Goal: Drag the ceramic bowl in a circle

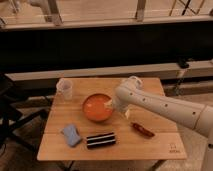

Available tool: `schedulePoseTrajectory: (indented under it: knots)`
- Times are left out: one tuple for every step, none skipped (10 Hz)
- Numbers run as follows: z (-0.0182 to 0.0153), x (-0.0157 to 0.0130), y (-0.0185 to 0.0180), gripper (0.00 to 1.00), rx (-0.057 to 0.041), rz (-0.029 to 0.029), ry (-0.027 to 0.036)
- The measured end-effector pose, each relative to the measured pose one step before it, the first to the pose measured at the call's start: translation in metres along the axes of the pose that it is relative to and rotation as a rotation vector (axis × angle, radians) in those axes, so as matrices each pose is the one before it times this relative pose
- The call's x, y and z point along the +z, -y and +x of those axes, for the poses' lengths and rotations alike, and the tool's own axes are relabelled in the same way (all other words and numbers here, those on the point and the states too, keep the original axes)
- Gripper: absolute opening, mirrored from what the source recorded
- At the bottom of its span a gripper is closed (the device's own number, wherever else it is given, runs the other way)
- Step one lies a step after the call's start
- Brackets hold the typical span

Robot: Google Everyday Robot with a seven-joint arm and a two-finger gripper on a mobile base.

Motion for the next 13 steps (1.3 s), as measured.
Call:
schedulePoseTrajectory:
  knots:
    - [-0.00010,0.00134,0.00048,0.80,-0.00666,-0.00141,0.00136]
    - [0.00048,0.00120,-0.00068,0.80,-0.00512,-0.00238,0.00035]
    - [0.00065,0.00124,-0.00120,0.80,-0.00495,-0.00333,0.00165]
    - [0.00111,0.00102,-0.00116,0.80,-0.00454,-0.00241,0.00103]
    - [0.00069,0.00081,0.00028,0.80,-0.00617,-0.00156,0.00051]
    - [0.00069,0.00170,0.00033,0.80,-0.00811,-0.00311,0.00117]
    - [0.00058,0.00139,0.00071,0.80,-0.00878,-0.00168,0.00054]
    - [0.00021,0.00113,0.00014,0.80,-0.00788,-0.00238,0.00053]
    - [0.00059,0.00088,-0.00118,0.80,-0.00370,-0.00168,0.00002]
    - [0.00168,0.00067,-0.00226,0.80,-0.00444,-0.00273,-0.00031]
    - [0.00103,0.00130,-0.00132,0.76,-0.00075,-0.00198,0.00025]
    - [0.00086,0.00119,-0.00069,0.69,-0.00069,-0.00178,-0.00022]
    - [0.00056,0.00095,0.00019,0.66,-0.00367,-0.00082,-0.00051]
